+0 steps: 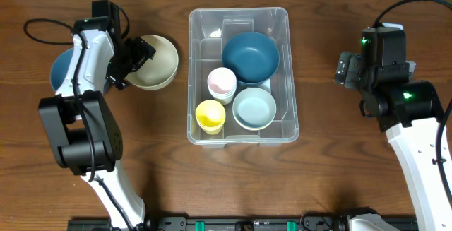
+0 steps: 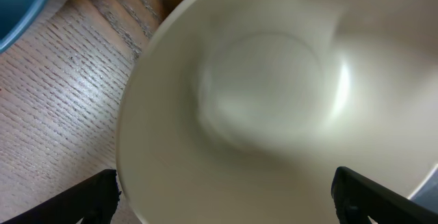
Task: Pack container
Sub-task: 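Move the left gripper back left over the cream bowl, then lower the left gripper onto the cream bowl rim and close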
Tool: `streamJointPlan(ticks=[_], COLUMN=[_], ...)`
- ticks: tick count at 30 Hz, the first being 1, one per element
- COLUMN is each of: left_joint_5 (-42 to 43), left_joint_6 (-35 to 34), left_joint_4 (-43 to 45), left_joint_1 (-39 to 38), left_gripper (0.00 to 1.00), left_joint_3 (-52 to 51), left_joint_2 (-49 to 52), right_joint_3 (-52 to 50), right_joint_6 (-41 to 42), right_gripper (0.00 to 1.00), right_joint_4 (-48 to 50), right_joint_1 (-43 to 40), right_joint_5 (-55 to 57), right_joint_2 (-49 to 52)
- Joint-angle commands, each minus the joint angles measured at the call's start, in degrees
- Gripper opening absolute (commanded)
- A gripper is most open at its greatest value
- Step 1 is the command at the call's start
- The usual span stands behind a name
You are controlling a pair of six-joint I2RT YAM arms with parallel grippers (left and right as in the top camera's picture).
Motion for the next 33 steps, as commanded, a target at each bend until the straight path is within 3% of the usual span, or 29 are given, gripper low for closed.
streamJointPlan(ticks=[1, 13, 17, 20, 23, 27, 33], left_joint_5=[0.26, -4.2, -4.17, -4.17, -4.2, -4.2, -4.17], left_joint_6=[-0.96, -2.14, -2.91, -2.86, -2.82, -2.84, -1.6], left_joint_4=[-0.46, 3.87, 4.02, 4.0, 3.98, 4.0, 4.04], left_joint_1=[0.31, 0.57, 0.96, 1.18, 1.22, 1.22, 1.22], left_gripper=[1.0, 0.9, 0.73, 0.4, 0.2, 0.07, 0.06], left_joint_3=[-0.09, -8.94, -9.11, -9.11, -9.11, -8.83, -6.51], left_joint_2=[-0.28, -0.26, -0.33, -0.33, -0.44, -0.81, -3.02], right_joint_3=[0.85, 0.85, 0.85, 0.85, 0.85, 0.85, 0.85], right_joint_6=[0.48, 0.5, 0.48, 0.48, 0.48, 0.48, 0.48], right_gripper=[0.99, 0.99, 0.99, 0.99, 0.99, 0.99, 0.99], right_joint_4=[-0.09, -0.09, -0.09, -0.09, -0.09, -0.09, -0.09], right_joint_1=[-0.39, -0.39, -0.39, -0.39, -0.39, -0.39, -0.39], right_joint_5=[0.57, 0.57, 0.57, 0.55, 0.57, 0.57, 0.57], right_joint_2=[-0.55, -0.55, -0.55, -0.55, -0.55, -0.55, -0.55])
